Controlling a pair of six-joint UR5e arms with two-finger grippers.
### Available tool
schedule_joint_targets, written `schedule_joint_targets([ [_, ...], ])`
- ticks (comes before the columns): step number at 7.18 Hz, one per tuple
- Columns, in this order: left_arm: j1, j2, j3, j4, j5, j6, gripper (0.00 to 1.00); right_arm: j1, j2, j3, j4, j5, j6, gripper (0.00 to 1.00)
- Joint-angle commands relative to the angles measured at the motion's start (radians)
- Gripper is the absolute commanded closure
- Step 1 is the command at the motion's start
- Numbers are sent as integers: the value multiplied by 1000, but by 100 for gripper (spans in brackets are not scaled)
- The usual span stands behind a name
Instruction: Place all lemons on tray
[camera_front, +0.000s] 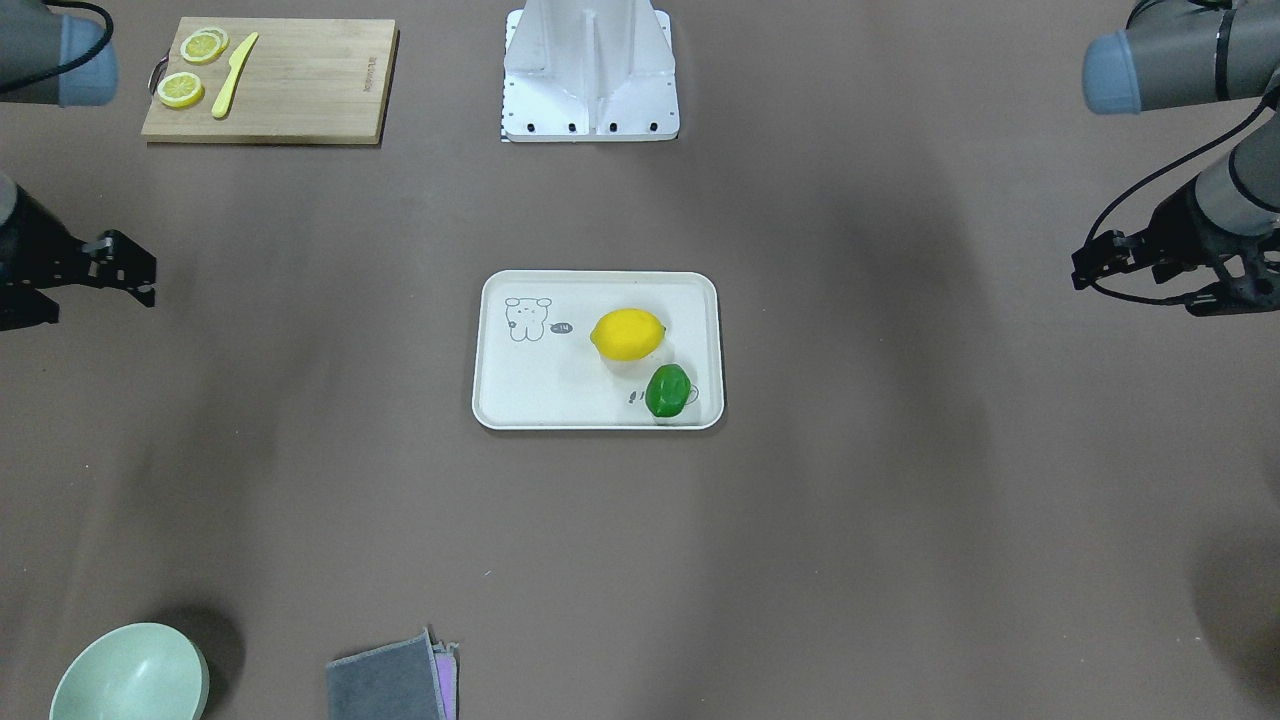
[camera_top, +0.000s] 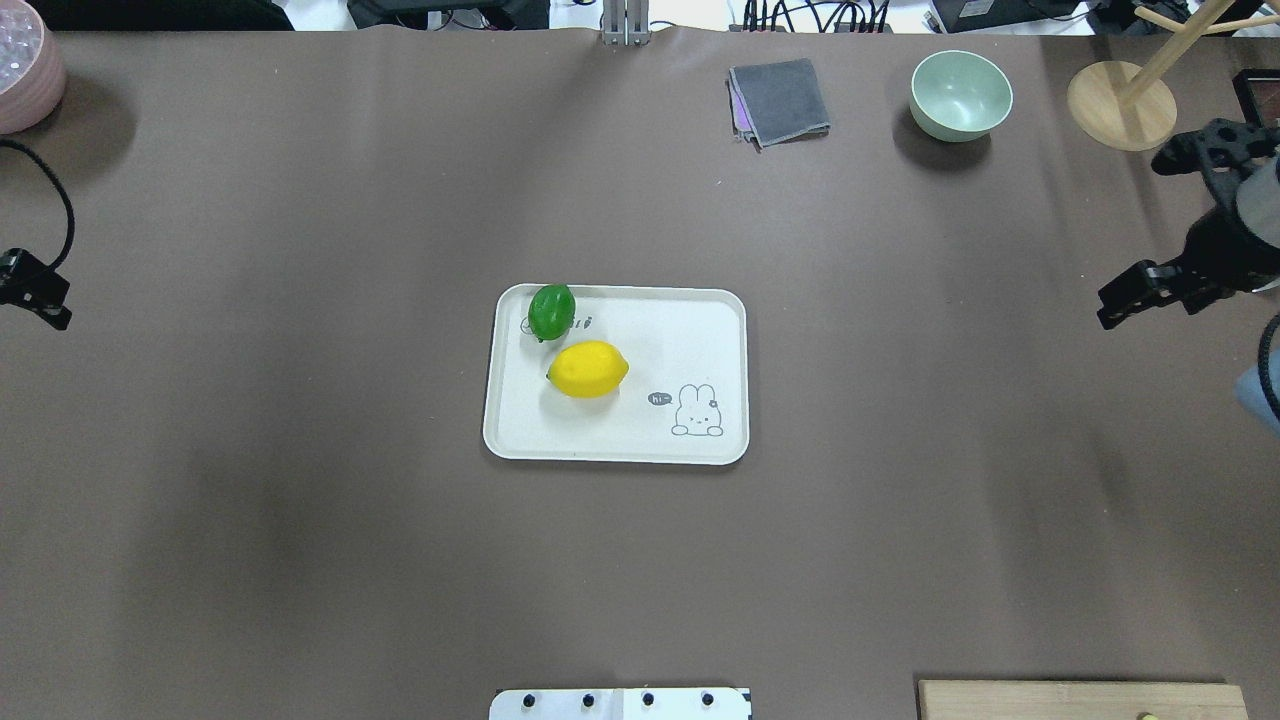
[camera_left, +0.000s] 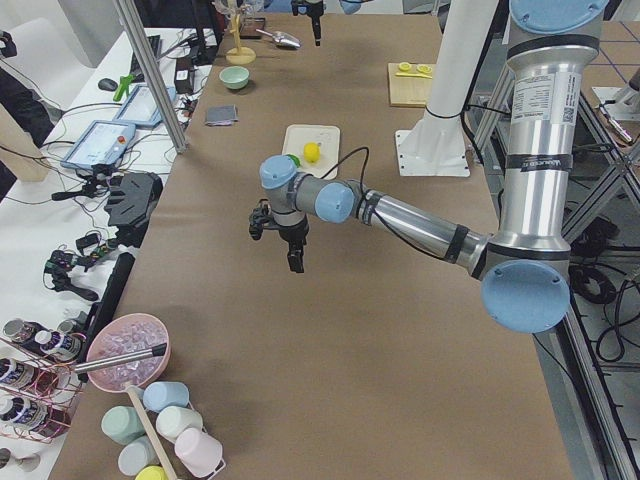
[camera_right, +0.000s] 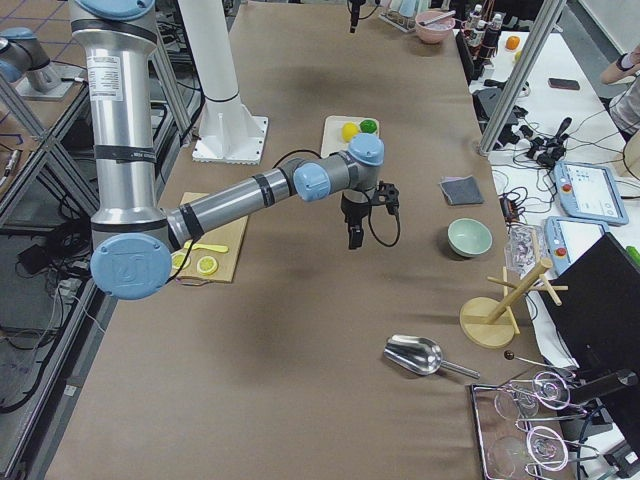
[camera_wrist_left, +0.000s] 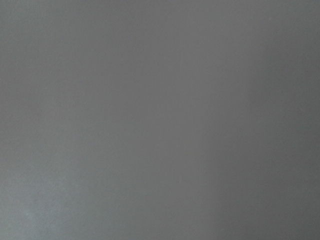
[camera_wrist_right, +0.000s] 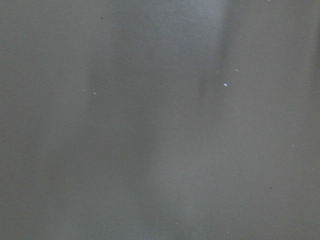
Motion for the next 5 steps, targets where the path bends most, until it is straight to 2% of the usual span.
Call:
schedule_joint_targets([
  [1,-105,164,-37,-36,-11,126,2,99,-77,3,-5,63,-10,1],
  [2,-155,198,-3,-30,-11,181,2,146,-102,-11,0,74,-19,1],
  [3,-245,215,67,-25,-8,319,2,185,-113,-25,-5,82,-90,1],
  [5,-366,193,193,58,0,510,2,248,-130,-48,5,76,-175,1],
])
